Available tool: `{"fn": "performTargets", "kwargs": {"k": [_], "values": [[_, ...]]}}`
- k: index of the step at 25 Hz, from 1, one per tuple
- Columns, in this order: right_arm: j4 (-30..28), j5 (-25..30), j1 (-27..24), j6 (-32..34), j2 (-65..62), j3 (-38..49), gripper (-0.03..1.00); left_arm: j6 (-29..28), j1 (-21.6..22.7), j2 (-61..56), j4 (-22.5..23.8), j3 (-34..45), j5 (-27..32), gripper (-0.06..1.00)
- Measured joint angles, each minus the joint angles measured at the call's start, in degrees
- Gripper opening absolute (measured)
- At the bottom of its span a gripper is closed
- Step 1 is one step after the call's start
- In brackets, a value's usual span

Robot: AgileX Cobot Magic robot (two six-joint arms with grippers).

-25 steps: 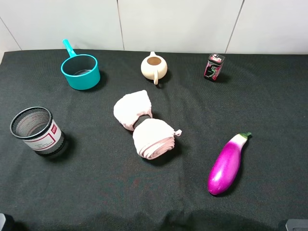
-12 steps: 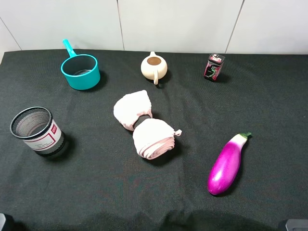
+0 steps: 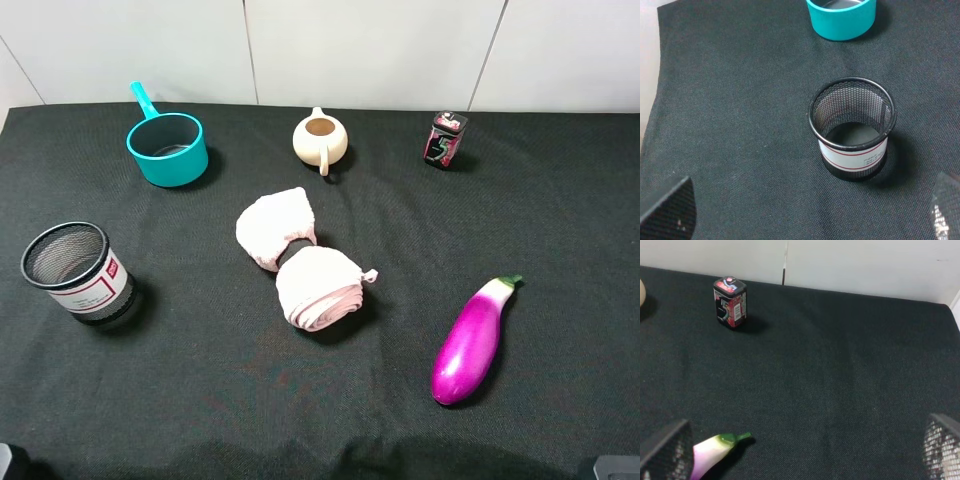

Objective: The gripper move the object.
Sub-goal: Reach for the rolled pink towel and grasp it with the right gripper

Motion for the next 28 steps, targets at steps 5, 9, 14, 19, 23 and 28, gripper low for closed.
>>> {"fn": "performTargets", "kwargs": {"k": [5,9,14,19,23,28], "values": [[1.3,0.1,0.0,-1.4,1.0,-1.5,0.69,0.0,0.0,0.0,0.0,0.0,0.0,0.99],[2.2,0.8,0.0,-3.6,6.8,-4.2,0.69,0.0,0.0,0.0,0.0,0.0,0.0,0.99],[4.8,2.7,0.0,-7.3,15.3,-8.1,0.69,0.0,0.0,0.0,0.0,0.0,0.0,0.99],[7.9,3.5,0.0,-9.3,22.1,-11.5,0.69,0.0,0.0,0.0,0.0,0.0,0.0,0.99],[9.3,4.1,0.0,-9.5,25.1,-12.6,0.69,0.0,0.0,0.0,0.0,0.0,0.0,0.99],[10.1,4.4,0.4,-9.5,27.7,-13.2,0.69,0.0,0.0,0.0,0.0,0.0,0.0,0.99]]}}
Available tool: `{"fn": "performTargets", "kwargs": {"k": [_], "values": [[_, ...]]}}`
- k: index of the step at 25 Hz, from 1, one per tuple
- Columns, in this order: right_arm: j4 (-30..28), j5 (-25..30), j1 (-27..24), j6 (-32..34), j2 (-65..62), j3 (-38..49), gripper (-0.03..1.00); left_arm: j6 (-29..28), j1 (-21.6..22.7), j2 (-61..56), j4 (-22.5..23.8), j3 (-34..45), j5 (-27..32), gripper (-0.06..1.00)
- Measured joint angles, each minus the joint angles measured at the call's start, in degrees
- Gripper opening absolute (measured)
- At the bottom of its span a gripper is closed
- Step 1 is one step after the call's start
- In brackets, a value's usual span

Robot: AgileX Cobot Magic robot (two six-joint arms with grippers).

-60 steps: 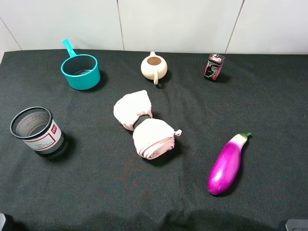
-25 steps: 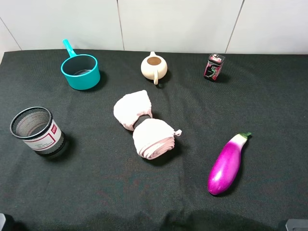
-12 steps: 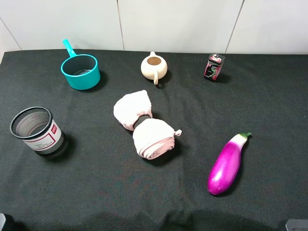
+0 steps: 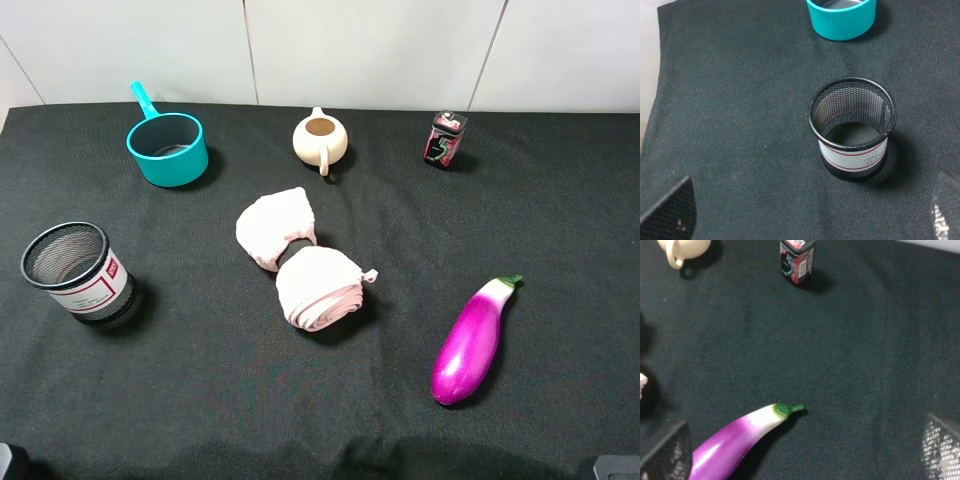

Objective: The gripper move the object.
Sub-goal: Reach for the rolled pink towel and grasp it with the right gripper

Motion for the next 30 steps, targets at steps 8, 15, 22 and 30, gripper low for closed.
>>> {"fn": "performTargets", "kwargs": {"k": [8,15,22,30], "values": [[0.0,-0.4,6.5,0.6,9.4,-0.1,0.69,0.0,0.0,0.0,0.0,0.0,0.0,0.99],[-1.4,-0.8,14.1,2.1,20.9,-5.9,0.69,0.0,0.0,0.0,0.0,0.0,0.0,0.99],[-6.7,-1.0,24.9,6.9,32.5,-13.4,0.69,0.0,0.0,0.0,0.0,0.0,0.0,0.99],[-9.8,-1.1,34.0,10.8,43.7,-21.0,0.69,0.0,0.0,0.0,0.0,0.0,0.0,0.99]]}}
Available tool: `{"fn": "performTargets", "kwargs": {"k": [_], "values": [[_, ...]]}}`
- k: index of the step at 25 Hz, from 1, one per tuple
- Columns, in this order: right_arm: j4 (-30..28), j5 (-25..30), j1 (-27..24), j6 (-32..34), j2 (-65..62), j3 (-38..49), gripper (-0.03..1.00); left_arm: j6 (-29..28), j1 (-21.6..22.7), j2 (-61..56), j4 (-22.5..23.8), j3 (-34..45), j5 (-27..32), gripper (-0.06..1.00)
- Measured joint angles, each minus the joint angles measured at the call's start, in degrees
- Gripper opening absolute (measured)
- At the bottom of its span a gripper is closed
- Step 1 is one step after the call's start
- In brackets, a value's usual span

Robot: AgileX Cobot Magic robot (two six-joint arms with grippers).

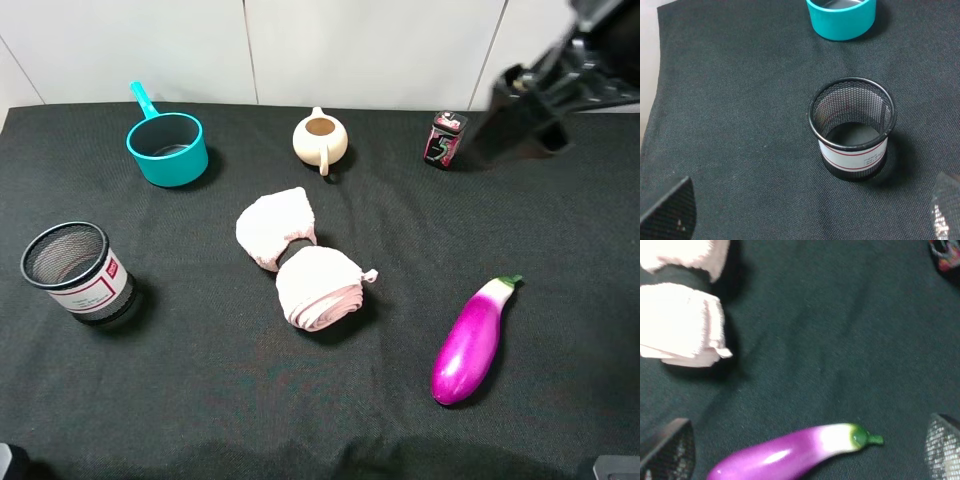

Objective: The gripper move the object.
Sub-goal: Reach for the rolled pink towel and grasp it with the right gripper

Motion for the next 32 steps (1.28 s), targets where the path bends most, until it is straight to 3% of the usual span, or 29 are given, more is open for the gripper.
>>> {"fn": "performTargets", "kwargs": {"k": [17,32], "values": [[-0.9,0.0,12.3,5.9,16.1,-11.8,0.69,0.0,0.0,0.0,0.0,0.0,0.0,0.99],[2.5,-3.8,14.1,13.7,26.9,-13.3,0.69,0.0,0.0,0.0,0.0,0.0,0.0,0.99]]}}
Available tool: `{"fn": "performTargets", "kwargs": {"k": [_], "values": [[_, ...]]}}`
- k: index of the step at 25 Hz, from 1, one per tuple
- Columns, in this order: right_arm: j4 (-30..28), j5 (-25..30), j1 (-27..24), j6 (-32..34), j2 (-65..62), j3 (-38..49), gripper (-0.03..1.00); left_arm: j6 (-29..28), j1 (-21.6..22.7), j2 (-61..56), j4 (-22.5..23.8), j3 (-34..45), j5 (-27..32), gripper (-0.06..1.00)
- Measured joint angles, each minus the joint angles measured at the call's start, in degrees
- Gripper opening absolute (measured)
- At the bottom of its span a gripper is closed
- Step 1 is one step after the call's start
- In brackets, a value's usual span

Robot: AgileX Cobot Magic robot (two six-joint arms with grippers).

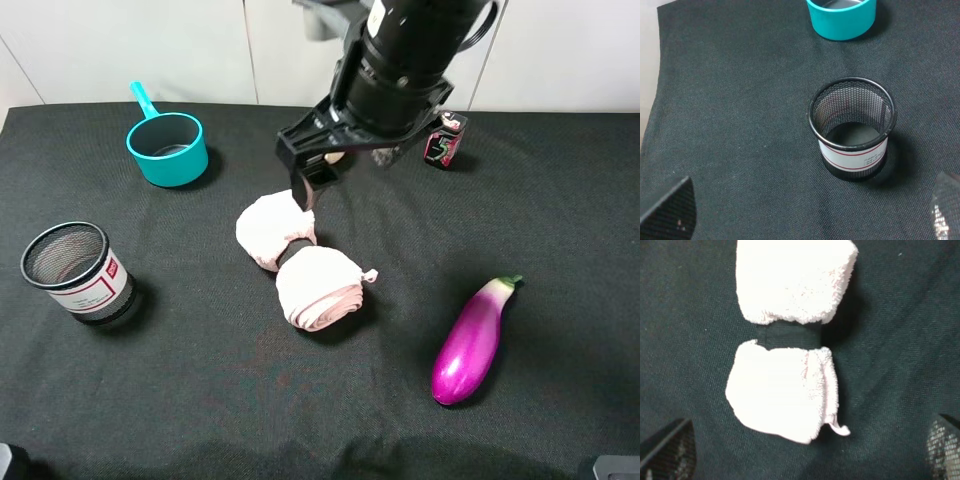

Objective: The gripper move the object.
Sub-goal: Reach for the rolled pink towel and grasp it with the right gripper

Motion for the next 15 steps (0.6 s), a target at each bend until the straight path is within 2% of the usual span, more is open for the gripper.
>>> {"fn": "performTargets", "kwargs": {"k": [15], "values": [[2.2,-6.3,0.0,1.1,10.1,0.0,0.69,0.0,0.0,0.0,0.0,0.0,0.0,0.99]]}}
